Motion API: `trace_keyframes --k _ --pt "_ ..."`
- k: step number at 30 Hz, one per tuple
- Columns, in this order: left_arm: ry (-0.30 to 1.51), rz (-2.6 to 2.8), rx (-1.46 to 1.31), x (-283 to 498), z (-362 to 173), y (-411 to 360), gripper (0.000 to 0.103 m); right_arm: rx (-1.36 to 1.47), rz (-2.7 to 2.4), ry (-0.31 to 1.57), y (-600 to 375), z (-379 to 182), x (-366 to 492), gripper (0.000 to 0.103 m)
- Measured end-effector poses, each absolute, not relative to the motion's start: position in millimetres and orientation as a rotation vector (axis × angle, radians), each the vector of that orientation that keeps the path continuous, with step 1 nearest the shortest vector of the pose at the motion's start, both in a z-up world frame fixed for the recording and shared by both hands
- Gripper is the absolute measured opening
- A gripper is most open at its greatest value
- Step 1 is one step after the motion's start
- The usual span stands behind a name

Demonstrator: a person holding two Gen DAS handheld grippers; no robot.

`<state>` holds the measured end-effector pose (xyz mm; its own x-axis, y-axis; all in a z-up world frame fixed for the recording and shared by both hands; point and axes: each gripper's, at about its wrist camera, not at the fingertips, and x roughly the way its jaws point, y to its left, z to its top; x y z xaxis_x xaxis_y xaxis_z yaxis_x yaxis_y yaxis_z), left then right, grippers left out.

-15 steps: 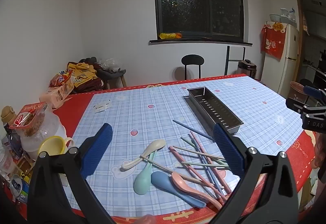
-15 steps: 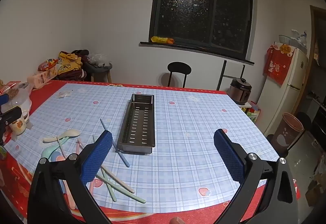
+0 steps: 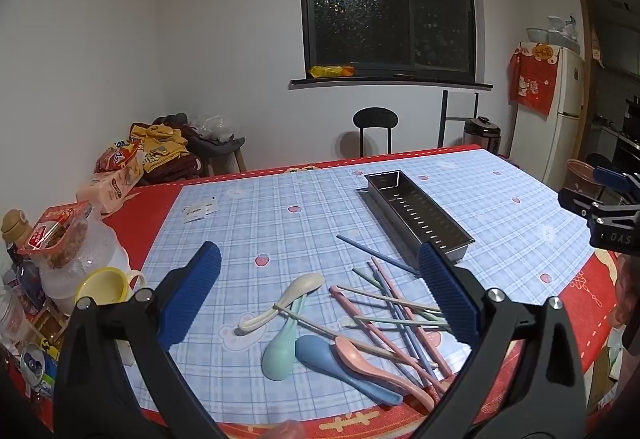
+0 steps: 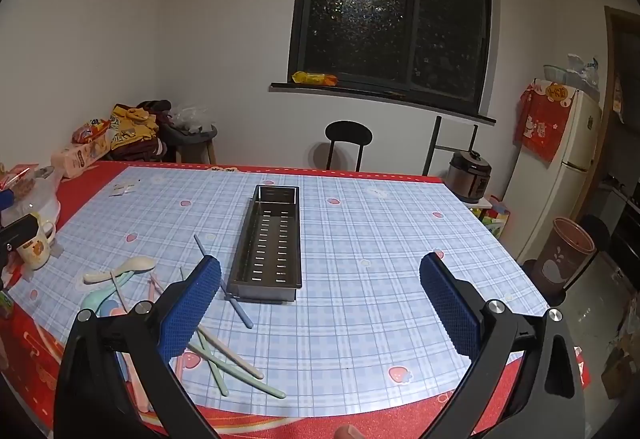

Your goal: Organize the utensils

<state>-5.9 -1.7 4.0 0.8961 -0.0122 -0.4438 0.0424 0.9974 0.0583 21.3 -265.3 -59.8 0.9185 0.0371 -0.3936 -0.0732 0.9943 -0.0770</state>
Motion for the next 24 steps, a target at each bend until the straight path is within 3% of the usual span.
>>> trace_keyframes --k 24 --pt "0.463 -0.032 0.066 -7.0 1.1 -2.4 0.097 -0.09 0.056 0.413 -265.5 -64.9 23.1 0.098"
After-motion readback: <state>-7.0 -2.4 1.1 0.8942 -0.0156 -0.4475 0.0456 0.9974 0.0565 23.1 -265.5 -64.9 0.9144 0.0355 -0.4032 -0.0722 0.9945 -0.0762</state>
